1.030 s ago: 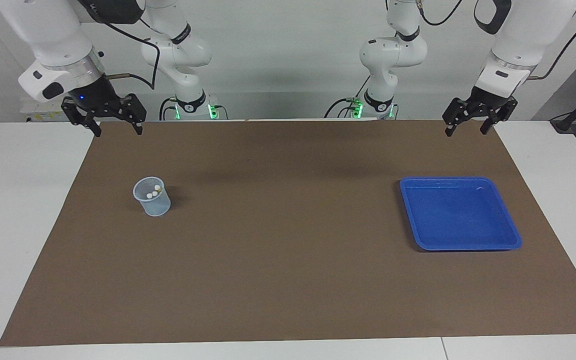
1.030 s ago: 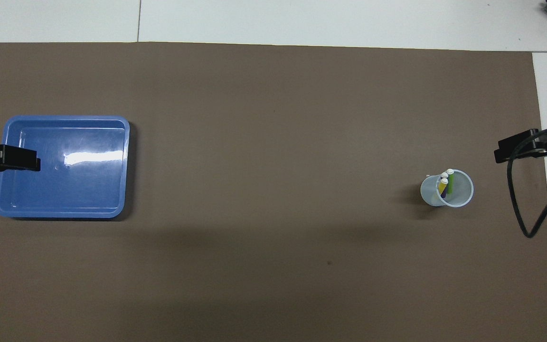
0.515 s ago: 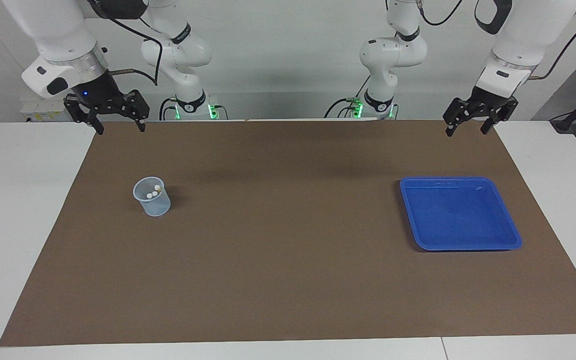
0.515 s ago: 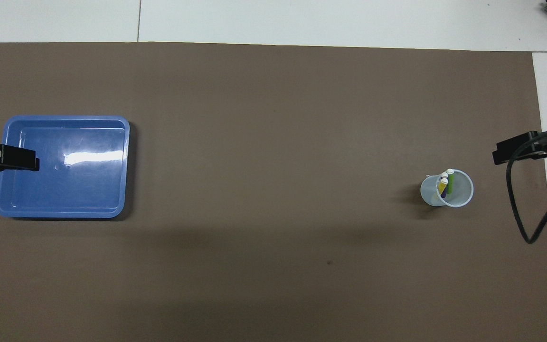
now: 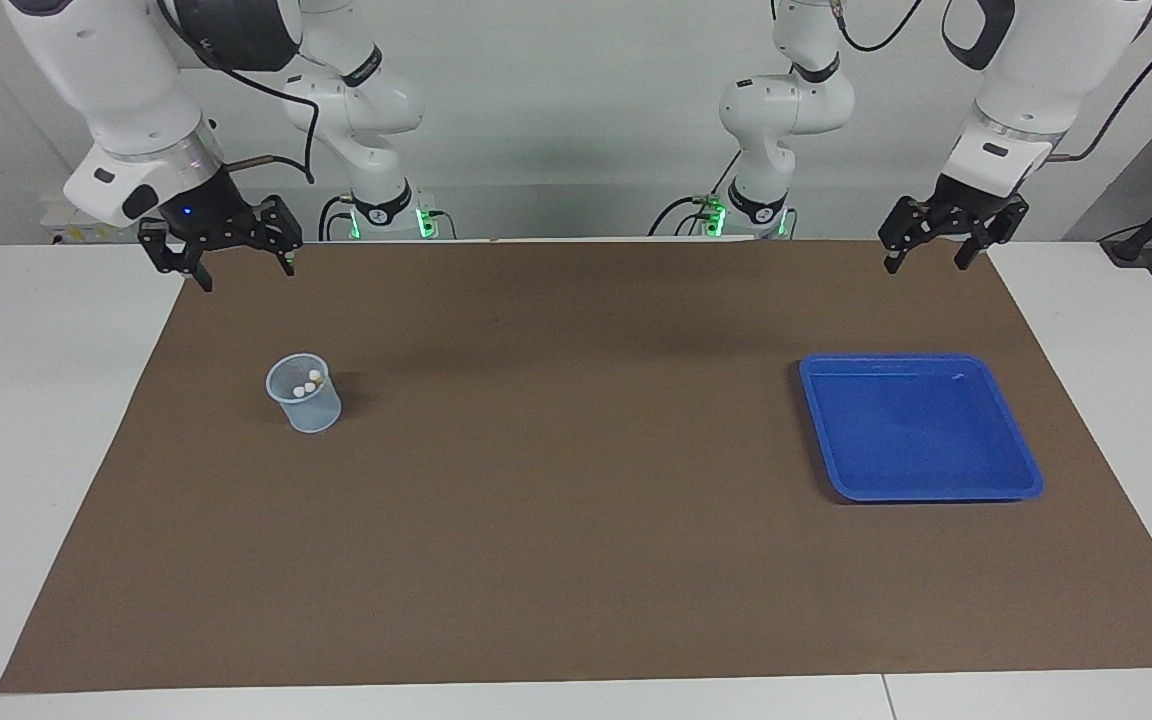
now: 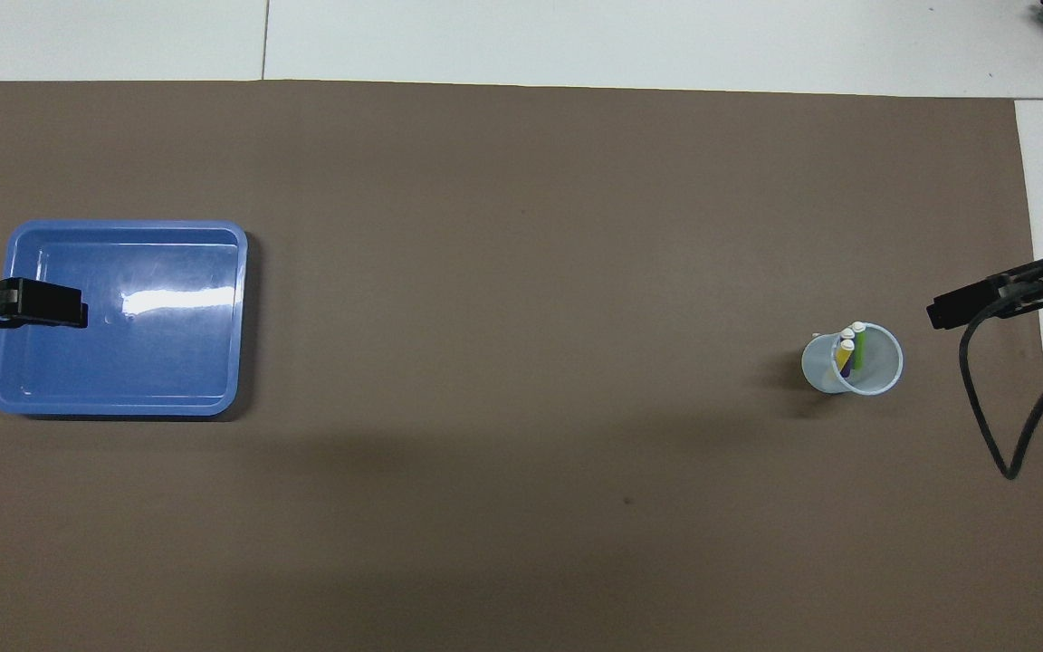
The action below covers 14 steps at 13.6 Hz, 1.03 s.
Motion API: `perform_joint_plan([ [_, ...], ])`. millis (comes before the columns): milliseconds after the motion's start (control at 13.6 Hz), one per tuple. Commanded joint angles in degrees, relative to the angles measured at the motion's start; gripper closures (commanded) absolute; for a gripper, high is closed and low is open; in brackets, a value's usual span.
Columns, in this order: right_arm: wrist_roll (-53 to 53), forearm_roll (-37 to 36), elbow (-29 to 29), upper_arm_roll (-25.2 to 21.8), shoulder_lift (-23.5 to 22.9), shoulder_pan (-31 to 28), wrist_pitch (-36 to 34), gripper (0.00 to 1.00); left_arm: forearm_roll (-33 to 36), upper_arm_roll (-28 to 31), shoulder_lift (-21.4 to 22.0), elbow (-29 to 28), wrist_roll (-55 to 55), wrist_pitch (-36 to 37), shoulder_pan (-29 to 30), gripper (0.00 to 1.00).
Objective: Right arm passes pens to left for tray arrangement
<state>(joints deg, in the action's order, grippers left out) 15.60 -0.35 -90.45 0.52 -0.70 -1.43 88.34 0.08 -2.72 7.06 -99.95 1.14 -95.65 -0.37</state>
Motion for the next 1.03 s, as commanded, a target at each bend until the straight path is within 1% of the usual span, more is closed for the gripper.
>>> perform_joint_plan([
  [0,7.7,0.1,-2.5,0.1,1.6,-3.0,2.7,0.0,-0.7,0.1,1.1,-1.1,0.1,-0.2,-0.9,0.0],
  [74,9.0,0.1,-3.9,0.1,1.4,-3.4,4.2,0.0,-0.7,0.1,1.1,-1.1,0.3,0.1,-0.9,0.0],
  [221,9.0,-0.1,-10.2,0.0,2.1,-2.7,9.3,0.0,-1.0,0.1,1.9,-2.0,0.1,0.4,-0.7,0.0],
  [294,9.2,-0.2,-11.8,0.0,2.1,-2.8,11.0,0.0,-2.2,0.3,1.8,-1.9,0.1,-0.1,-0.1,0.0],
  [441,10.7,-1.3,-14.3,0.0,1.5,-3.3,13.3,0.0,-3.8,0.9,3.1,-4.5,0.0,-0.5,0.2,0.0],
  [515,12.1,-1.2,-17.4,0.1,1.7,-3.8,16.4,0.0,-6.1,0.9,3.5,-5.2,0.0,-0.8,1.6,0.0],
  [588,11.9,-0.6,-18.8,0.1,2.0,-4.0,17.2,0.0,-7.5,0.9,4.1,-6.4,0.1,-0.9,2.6,0.0],
  [662,11.4,0.0,-18.6,0.1,2.0,-4.0,16.7,0.0,-9.0,0.9,4.9,-7.6,0.2,-1.3,2.9,0.0],
  [736,9.6,0.9,-18.9,0.2,2.0,-3.8,16.7,0.08,-12.4,0.9,6.1,-10.2,1.1,-2.9,4.3,0.0],
  [809,5.8,1.7,-19.3,0.2,2.1,-3.4,16.7,0.11,-15.9,0.9,7.7,-13.6,3.8,-5.8,4.9,0.0],
  [956,-1.9,4.6,-21.2,0.4,1.7,-2.7,17.3,0.16,-20.7,0.9,10.1,-18.8,11.1,-9.8,4.7,0.0],
])
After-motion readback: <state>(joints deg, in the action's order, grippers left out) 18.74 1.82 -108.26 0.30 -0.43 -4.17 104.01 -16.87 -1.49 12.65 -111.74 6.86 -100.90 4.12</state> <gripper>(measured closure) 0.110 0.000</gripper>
